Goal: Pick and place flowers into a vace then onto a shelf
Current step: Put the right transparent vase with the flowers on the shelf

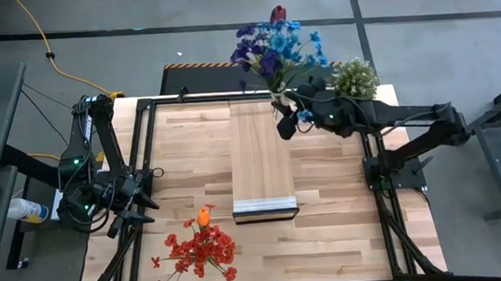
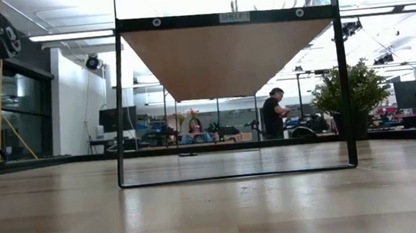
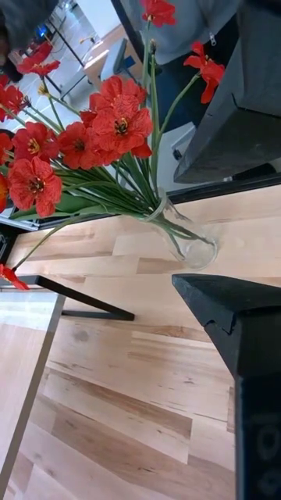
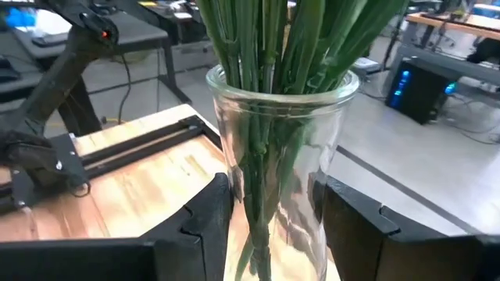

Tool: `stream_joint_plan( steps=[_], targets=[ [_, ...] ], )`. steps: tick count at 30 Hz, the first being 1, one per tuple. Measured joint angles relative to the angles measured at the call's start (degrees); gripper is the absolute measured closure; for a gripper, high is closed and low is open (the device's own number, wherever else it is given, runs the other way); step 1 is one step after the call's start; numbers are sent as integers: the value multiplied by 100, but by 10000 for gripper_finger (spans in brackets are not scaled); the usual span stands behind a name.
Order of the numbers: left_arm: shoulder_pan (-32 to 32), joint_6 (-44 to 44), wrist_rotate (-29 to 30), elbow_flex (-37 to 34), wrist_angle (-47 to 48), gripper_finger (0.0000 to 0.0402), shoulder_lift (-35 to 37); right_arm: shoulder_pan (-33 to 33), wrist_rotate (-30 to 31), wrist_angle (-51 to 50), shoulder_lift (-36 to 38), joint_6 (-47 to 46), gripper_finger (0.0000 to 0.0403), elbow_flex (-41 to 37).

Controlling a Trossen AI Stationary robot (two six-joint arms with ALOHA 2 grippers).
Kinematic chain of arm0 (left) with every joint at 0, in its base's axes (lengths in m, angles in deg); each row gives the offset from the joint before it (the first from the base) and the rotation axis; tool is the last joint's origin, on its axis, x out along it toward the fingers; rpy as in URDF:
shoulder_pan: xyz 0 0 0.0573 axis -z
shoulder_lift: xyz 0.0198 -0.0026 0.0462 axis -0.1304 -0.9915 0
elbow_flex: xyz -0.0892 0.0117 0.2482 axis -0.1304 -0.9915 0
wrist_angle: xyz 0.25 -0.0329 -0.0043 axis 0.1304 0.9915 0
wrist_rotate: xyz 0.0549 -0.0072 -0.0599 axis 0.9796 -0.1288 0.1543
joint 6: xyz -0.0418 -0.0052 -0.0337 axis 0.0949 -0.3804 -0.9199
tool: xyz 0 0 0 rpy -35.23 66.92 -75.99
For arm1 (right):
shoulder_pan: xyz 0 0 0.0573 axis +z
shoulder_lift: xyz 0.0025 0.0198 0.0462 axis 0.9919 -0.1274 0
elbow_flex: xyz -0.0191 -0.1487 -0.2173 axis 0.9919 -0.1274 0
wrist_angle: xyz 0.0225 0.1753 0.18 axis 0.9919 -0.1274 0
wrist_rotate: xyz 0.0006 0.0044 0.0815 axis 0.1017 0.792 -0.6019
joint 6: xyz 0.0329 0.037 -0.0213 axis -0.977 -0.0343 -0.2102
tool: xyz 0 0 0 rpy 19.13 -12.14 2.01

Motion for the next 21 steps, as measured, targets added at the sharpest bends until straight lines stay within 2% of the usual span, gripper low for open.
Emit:
stream_joint_plan(
  steps=[6, 10, 21],
  targets=[
    [0, 0, 0, 0, 0, 169, 2, -672, -990, 1503, -1, 92, 243, -837],
    [1, 0, 0, 0, 0, 169, 2, -988, -1446, 2486, -4, 112, 243, -1392],
    [2, 0, 0, 0, 0, 169, 0, -1086, -1821, 3067, -22, 521, 243, -1876]
  ],
)
